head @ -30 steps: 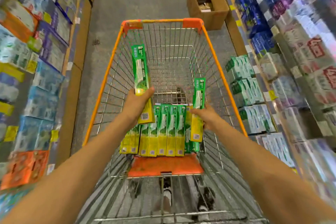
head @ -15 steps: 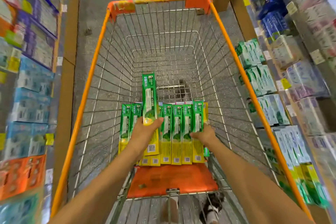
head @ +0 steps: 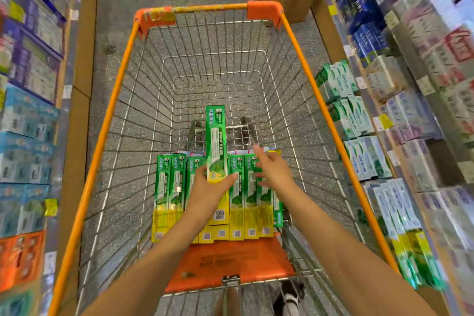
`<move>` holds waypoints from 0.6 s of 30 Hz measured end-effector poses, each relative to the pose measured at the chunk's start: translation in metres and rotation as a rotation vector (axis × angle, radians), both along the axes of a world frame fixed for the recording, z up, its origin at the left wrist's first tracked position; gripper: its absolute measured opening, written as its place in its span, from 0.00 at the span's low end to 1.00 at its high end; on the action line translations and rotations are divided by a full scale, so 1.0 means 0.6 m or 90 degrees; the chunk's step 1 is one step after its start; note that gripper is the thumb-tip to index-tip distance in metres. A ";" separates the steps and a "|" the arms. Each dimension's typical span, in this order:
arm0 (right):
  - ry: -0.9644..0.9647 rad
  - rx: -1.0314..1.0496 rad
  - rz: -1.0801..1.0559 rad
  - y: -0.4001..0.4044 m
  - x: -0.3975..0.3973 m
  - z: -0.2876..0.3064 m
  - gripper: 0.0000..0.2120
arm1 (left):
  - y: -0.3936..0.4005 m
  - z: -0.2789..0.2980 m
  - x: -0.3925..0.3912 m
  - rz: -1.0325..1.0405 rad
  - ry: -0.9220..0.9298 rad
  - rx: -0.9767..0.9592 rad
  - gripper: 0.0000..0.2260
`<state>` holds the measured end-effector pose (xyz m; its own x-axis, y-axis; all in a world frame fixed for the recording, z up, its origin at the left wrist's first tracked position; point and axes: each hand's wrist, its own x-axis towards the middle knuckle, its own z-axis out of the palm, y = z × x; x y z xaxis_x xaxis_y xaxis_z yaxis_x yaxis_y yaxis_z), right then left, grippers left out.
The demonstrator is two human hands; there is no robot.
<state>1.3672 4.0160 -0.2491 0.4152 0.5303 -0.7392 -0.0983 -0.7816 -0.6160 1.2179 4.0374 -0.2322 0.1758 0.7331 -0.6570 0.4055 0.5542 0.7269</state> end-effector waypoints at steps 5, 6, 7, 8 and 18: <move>-0.123 0.039 0.276 0.013 -0.038 0.093 0.30 | -0.026 0.004 0.043 -0.099 -0.016 0.013 0.34; -0.176 0.030 0.299 0.008 -0.037 0.090 0.28 | -0.030 0.002 0.046 -0.117 -0.029 0.003 0.33; -0.190 0.022 0.295 0.002 -0.033 0.087 0.27 | -0.033 0.001 0.049 -0.142 -0.040 -0.008 0.32; -0.180 0.007 0.276 -0.003 -0.026 0.085 0.26 | -0.035 -0.003 0.050 -0.177 -0.050 -0.021 0.32; -0.226 -0.128 0.208 -0.032 0.039 0.026 0.20 | -0.038 -0.040 0.071 -0.397 -0.046 -0.064 0.38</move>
